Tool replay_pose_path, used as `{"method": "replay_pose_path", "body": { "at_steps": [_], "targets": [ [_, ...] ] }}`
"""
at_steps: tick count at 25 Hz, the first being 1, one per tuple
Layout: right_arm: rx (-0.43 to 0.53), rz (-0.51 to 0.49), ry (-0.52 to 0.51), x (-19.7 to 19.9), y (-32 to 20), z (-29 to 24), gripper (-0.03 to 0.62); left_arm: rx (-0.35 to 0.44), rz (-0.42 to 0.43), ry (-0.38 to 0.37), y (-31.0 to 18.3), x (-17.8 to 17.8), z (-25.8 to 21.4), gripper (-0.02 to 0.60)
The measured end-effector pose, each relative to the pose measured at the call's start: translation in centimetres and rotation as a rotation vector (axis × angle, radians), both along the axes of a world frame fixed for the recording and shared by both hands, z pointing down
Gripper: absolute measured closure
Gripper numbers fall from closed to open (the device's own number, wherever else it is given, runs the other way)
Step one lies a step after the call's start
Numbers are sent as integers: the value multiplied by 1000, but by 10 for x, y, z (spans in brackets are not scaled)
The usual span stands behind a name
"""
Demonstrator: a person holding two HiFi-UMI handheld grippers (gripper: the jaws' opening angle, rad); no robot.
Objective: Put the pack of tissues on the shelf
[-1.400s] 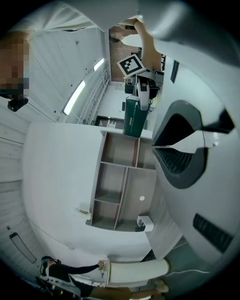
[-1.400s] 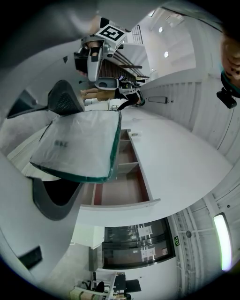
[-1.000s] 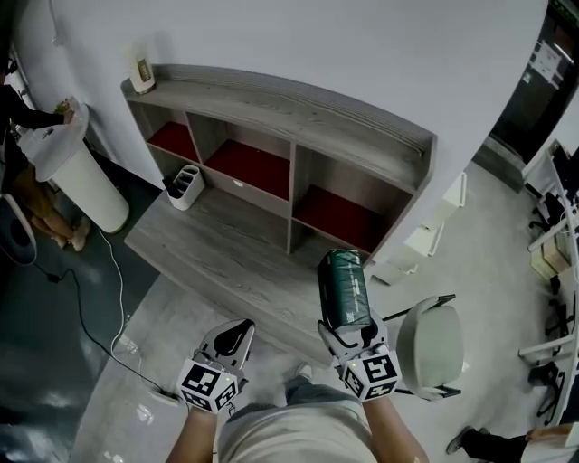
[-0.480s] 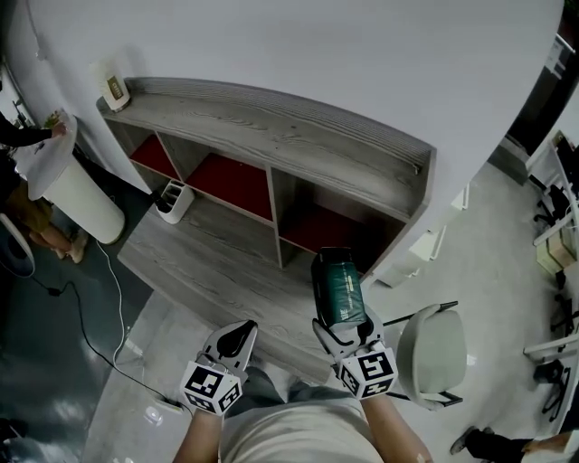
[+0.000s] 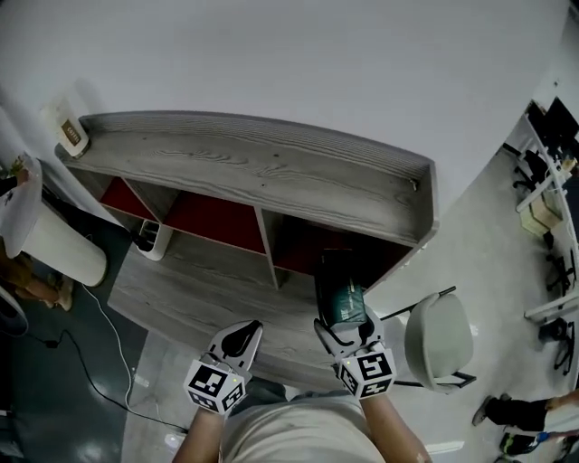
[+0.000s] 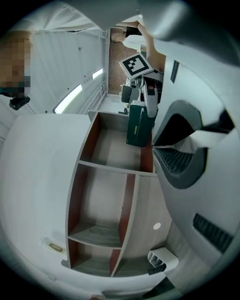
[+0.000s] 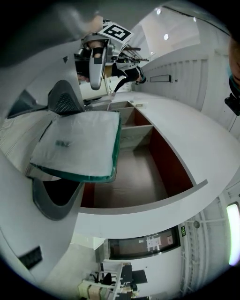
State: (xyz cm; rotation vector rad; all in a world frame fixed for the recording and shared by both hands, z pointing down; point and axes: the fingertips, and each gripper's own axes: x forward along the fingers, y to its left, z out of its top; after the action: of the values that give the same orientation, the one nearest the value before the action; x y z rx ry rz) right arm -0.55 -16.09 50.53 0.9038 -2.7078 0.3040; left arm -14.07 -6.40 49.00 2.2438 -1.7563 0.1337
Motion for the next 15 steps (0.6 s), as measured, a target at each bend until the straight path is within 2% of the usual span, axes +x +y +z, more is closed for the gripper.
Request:
{"method": "replay_pose_path", "body": {
  "at_steps": [11,15],
  "targets": [
    [14,286,44,-6,-35,12,180,-1,230,0,-47,-31,3,551],
    [36,348,90,-6,-40,19,178,-6,289,2,-53,-35,6,551]
  ]
}}
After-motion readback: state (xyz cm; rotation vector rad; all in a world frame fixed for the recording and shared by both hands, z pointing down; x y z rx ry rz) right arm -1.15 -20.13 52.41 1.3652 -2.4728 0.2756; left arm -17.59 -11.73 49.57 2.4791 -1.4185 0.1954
